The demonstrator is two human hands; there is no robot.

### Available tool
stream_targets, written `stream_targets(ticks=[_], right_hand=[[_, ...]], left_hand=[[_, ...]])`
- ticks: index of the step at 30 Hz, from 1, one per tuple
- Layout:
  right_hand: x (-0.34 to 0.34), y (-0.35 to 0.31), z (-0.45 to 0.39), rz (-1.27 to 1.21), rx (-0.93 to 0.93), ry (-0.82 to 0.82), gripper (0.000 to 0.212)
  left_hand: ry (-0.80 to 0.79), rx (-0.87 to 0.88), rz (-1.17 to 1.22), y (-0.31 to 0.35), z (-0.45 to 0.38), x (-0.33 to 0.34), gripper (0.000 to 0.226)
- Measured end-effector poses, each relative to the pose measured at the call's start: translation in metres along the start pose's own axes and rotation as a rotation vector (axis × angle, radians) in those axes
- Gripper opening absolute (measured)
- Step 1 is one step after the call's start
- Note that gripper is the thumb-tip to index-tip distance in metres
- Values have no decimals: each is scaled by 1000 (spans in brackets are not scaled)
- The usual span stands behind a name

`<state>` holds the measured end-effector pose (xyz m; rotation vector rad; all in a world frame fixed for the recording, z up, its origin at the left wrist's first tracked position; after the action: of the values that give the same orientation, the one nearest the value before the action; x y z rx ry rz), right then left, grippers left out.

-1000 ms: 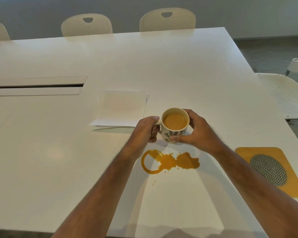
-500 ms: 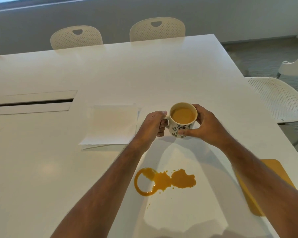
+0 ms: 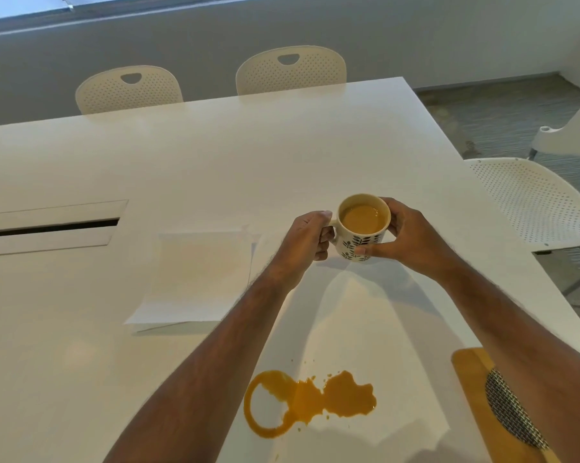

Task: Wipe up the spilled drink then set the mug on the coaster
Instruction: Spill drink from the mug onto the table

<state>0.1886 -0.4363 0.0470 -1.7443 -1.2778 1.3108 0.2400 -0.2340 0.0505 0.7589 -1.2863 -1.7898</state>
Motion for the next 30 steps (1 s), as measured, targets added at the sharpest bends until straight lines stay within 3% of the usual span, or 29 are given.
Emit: stream_targets(ticks=[30], right_hand=[[-28,74,-54,-98,62,-66,91]], left_hand=[[43,-56,36,-12,-85,7,28]])
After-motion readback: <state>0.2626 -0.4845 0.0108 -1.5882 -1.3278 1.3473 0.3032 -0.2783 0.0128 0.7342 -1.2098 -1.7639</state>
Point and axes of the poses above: each hand's wrist, its own z-axis away from the middle knuckle, its own x-axis out of the palm, y = z × x, the point moved 4 cm from there along -z, towards the middle knuckle, and after that the axes turned 10 degrees about -x, right-handed, at the moved point
